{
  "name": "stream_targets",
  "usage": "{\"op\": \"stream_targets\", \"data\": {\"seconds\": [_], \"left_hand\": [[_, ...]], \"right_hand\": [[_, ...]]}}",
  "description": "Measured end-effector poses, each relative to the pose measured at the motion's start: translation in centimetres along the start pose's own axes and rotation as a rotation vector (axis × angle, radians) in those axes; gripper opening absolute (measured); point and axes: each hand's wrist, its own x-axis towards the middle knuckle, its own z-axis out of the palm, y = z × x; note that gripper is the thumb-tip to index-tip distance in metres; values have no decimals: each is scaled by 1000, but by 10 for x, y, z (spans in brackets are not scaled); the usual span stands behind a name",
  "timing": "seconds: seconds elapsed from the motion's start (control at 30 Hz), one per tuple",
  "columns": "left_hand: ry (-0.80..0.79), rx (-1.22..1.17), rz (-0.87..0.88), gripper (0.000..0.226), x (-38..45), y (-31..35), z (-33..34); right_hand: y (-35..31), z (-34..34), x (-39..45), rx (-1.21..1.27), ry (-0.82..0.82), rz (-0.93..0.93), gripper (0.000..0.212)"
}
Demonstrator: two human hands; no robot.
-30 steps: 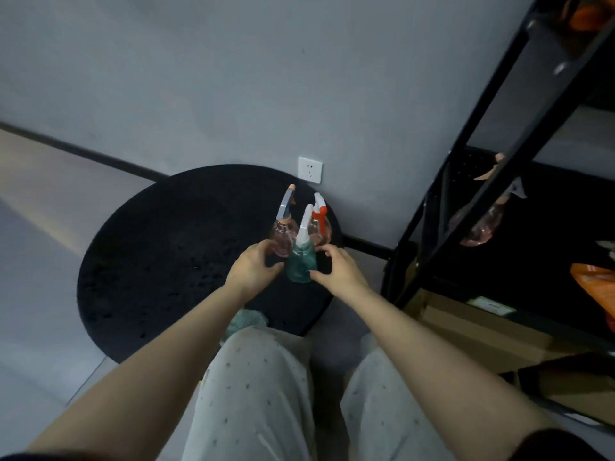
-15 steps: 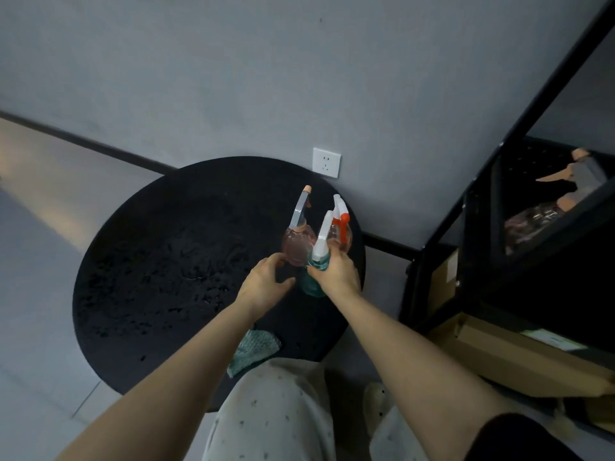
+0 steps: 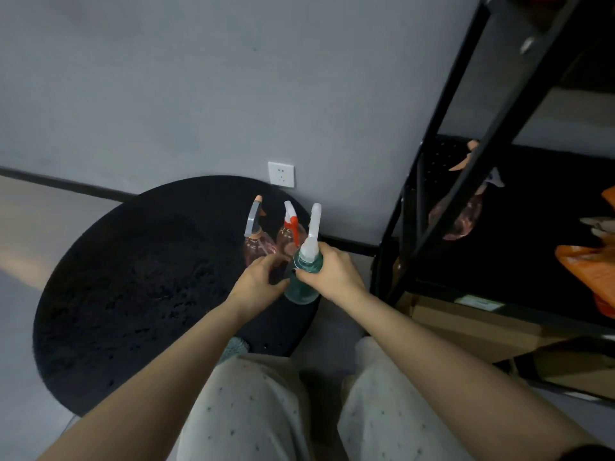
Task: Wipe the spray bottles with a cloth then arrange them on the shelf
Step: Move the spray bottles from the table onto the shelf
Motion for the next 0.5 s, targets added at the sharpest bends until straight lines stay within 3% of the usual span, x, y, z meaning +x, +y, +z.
{"op": "stream_targets", "data": {"seconds": [0.23, 0.5], "left_hand": [[-123, 21, 247, 42, -20, 80, 18], [-229, 63, 388, 51, -28, 169, 72]], "right_hand": [[18, -93, -67, -24, 59, -35, 33], [77, -187, -122, -11, 128, 56, 45]]}}
